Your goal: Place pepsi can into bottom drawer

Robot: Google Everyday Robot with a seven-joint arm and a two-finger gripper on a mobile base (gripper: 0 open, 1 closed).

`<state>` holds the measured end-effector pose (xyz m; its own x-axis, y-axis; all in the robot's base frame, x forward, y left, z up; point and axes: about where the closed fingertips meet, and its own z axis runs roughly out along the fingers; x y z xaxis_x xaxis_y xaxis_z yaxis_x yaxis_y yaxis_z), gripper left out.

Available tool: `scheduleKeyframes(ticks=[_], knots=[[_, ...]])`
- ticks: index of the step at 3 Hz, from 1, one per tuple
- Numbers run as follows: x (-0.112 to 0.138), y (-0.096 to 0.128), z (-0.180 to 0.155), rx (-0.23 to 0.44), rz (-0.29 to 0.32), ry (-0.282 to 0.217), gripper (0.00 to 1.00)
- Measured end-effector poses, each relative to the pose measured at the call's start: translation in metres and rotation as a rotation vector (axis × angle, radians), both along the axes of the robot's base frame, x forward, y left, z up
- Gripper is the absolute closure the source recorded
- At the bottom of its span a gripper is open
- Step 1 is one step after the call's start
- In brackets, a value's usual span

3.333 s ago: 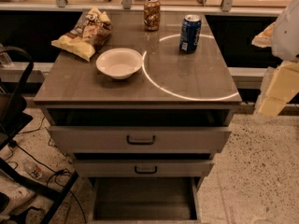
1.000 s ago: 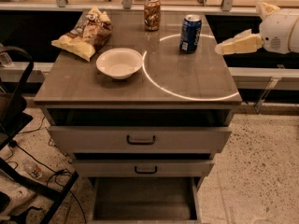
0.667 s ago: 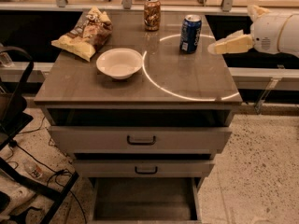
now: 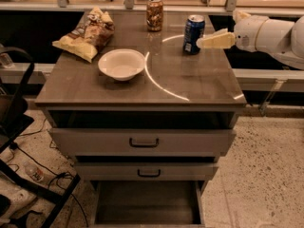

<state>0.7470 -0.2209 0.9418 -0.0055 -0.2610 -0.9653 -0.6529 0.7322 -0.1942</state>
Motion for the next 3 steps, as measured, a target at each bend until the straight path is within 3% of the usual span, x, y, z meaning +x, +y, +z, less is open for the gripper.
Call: scheduleKeyframes(ticks=[1,3], knots=[[0.026,0.003,-0.013,0.053,0.01,0.003,0.0],[0.064,0.036,-0.032,0.226,0.094,-0.042,0.0]])
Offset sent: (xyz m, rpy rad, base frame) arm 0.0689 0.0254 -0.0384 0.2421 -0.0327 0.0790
